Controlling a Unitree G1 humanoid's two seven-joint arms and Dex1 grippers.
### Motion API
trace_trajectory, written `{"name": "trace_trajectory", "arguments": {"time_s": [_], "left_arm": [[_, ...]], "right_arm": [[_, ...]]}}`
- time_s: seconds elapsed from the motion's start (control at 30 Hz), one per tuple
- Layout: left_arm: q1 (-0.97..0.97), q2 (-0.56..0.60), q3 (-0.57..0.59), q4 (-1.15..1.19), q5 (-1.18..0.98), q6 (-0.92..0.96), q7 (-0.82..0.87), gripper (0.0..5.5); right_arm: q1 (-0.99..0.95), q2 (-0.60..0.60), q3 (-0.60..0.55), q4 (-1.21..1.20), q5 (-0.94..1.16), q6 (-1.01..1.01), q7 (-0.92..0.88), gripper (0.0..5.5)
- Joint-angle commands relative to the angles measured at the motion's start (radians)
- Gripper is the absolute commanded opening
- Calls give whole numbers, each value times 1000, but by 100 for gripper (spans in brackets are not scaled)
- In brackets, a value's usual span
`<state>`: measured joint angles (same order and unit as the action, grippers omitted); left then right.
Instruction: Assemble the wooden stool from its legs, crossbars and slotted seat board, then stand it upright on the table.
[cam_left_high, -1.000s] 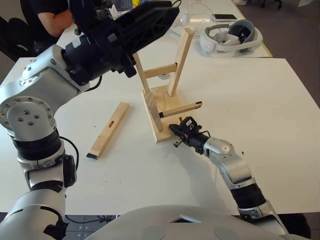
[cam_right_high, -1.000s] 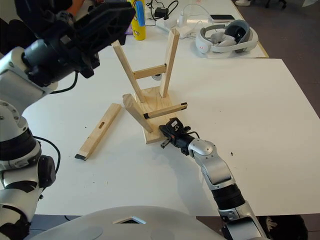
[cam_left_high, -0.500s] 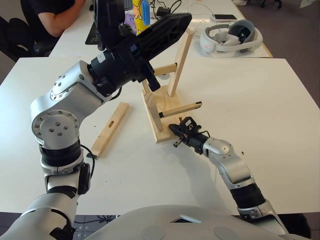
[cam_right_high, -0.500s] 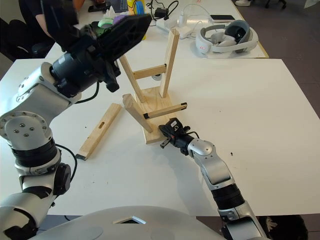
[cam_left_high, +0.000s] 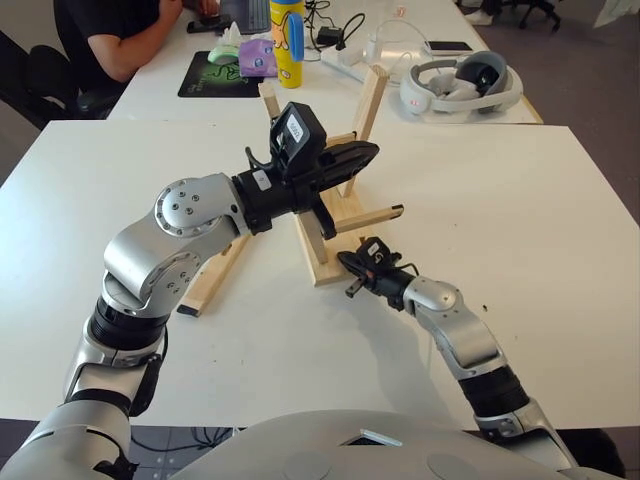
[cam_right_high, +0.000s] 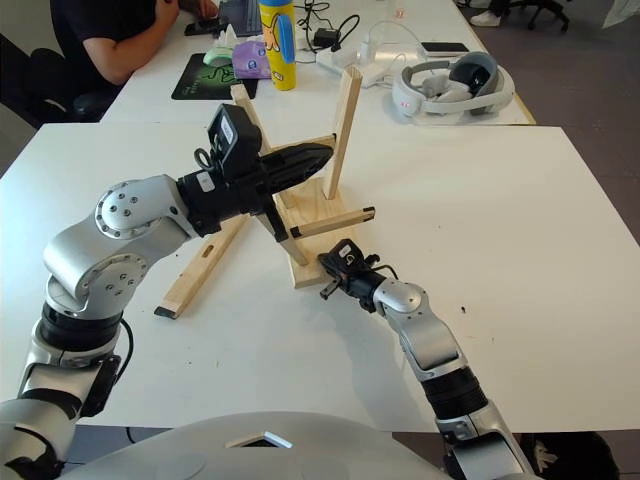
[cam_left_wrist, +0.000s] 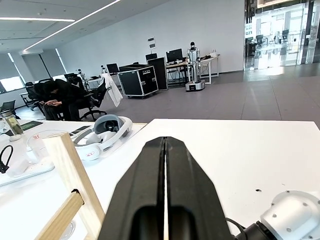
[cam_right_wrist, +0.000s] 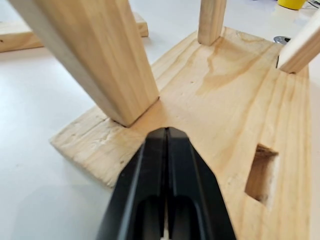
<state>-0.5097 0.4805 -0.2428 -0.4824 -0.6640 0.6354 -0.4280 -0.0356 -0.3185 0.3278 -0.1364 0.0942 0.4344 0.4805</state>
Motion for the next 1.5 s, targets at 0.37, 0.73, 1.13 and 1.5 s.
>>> {"name": "trace_trajectory", "arguments": {"time_s": [0.37, 0.73, 1.13, 1.5], "left_arm": [[-100, -33, 149, -3, -178, 139, 63, 3], [-15, -16, 61, 67, 116, -37, 39, 3], [74, -45, 444, 252, 177, -94, 221, 73], [412, -68, 389, 79, 199, 190, 297, 235]], "right_arm": [[36, 5, 23, 53, -26, 53, -7, 0], [12, 3, 30, 71, -32, 49, 10, 0], [18, 0, 22, 90, -39, 27, 7, 0], [57, -8, 24, 46, -39, 41, 1, 0]]}}
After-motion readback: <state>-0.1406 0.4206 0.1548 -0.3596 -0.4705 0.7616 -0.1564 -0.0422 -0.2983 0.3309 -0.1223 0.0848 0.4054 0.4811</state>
